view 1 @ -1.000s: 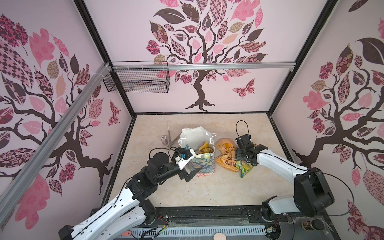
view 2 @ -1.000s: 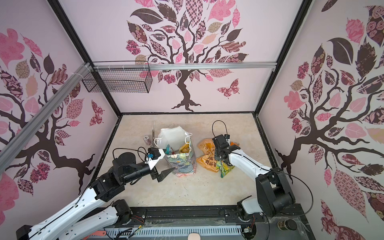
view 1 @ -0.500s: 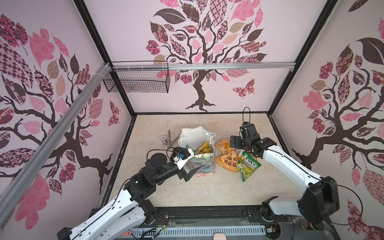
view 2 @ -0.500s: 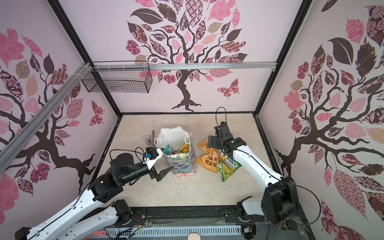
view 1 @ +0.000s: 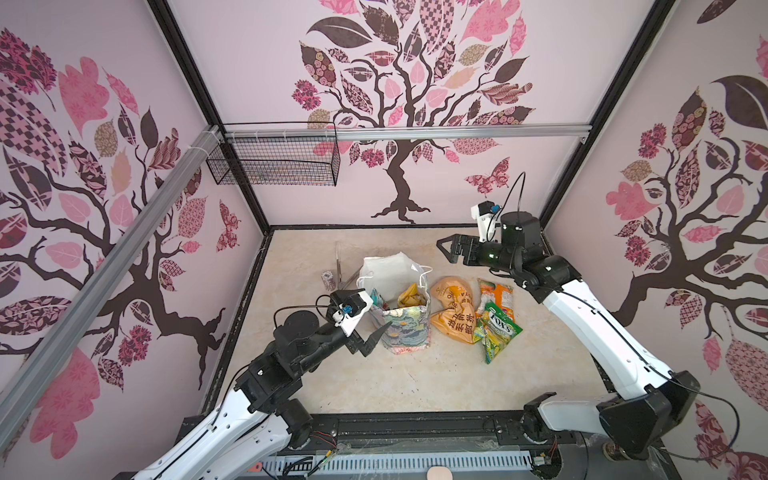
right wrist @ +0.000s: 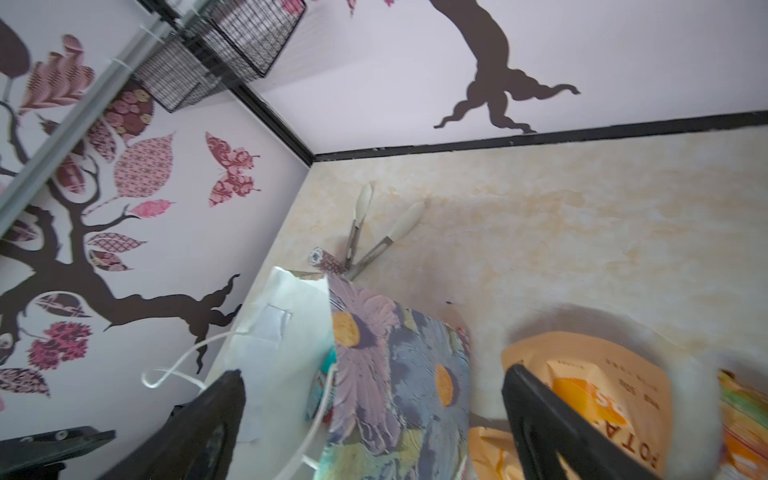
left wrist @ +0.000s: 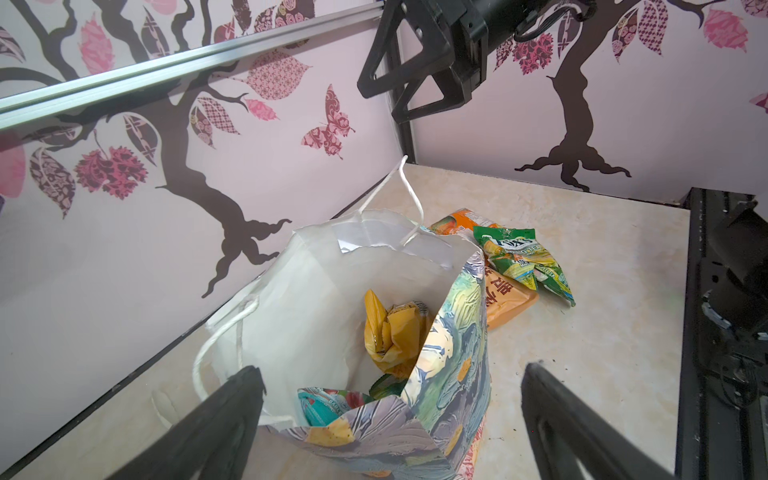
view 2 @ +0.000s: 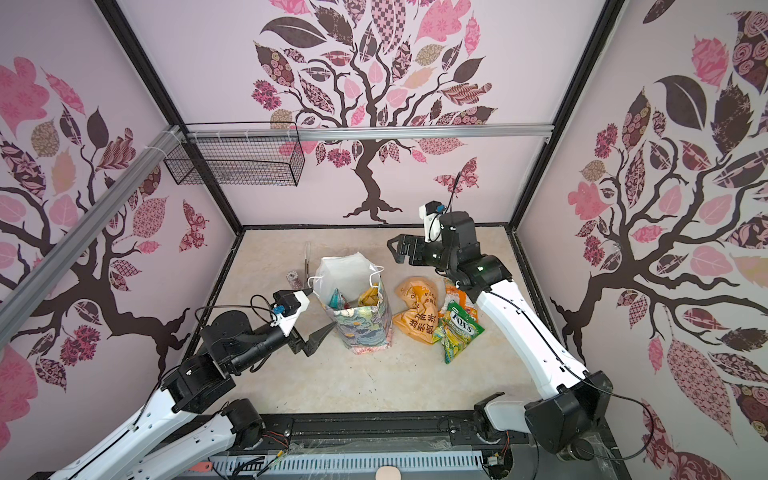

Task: Take the snacks out of the paper bag
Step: 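Raise the right gripper and swing it back over the bag opening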

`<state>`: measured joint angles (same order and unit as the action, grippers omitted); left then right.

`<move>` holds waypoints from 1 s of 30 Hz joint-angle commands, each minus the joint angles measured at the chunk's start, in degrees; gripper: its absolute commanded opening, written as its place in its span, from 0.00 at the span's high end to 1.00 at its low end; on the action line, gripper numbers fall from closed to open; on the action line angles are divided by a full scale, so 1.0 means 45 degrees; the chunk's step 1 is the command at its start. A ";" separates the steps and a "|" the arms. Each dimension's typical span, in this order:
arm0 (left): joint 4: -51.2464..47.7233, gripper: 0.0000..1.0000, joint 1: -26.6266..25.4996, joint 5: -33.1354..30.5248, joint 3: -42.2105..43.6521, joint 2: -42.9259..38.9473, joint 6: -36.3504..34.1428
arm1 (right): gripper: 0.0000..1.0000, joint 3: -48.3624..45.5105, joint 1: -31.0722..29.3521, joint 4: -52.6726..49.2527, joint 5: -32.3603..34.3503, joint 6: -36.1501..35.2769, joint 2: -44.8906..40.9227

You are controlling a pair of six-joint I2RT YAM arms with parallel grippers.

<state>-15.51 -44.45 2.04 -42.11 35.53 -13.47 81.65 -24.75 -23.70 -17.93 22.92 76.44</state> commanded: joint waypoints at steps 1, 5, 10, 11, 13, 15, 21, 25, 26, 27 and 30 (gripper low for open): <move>0.0329 0.02 0.0138 -0.0470 0.0060 -0.0165 0.0121 | 0.01 0.1121 -0.0627 -0.0055 -0.0851 -0.0097 0.0723; 0.0341 0.02 0.0306 -0.0731 0.0099 -0.0241 0.0182 | 0.00 0.2389 -0.1415 -0.0608 -0.0916 -0.0469 0.1484; 0.0341 0.02 0.0434 -0.1122 0.0099 -0.0274 0.0260 | 0.00 0.3362 -0.2014 -0.1330 -0.1044 -0.0796 0.2194; 0.0341 0.02 0.0451 -0.1157 0.0085 -0.0241 0.0289 | 0.00 0.3570 -0.2183 -0.1520 -0.0989 -0.0950 0.2329; 0.0355 0.02 0.0501 -0.1153 0.0063 -0.0181 0.0325 | 0.01 0.3888 -0.2511 -0.1943 -0.0819 -0.1283 0.2584; 0.0351 0.02 0.0536 -0.1151 0.0035 -0.0133 0.0367 | 0.01 0.4136 -0.2839 -0.2347 -0.0630 -0.1559 0.2900; 0.0342 0.02 0.0570 -0.1220 0.0080 -0.0102 0.0300 | 0.04 0.4717 -0.3747 -0.3660 0.0119 -0.2369 0.3865; 0.0353 0.02 0.0597 -0.1217 0.0080 -0.0093 0.0309 | 0.09 0.4720 -0.3984 -0.4268 0.0333 -0.2685 0.4347; 0.0346 0.02 0.0619 -0.1230 0.0080 -0.0083 0.0289 | 0.11 0.4692 -0.4020 -0.4402 0.0332 -0.2760 0.4449; 0.0341 0.02 0.0611 -0.1210 0.0079 -0.0076 0.0294 | 0.12 0.4639 -0.4060 -0.4519 0.0333 -0.2867 0.4546; 0.0346 0.02 0.0649 -0.1225 0.0090 -0.0063 0.0282 | 0.16 0.4578 -0.4224 -0.4929 0.0532 -0.3171 0.4889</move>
<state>-15.46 -41.91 -2.98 -42.11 35.31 -12.23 101.21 -43.18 -42.06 -17.15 11.11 96.53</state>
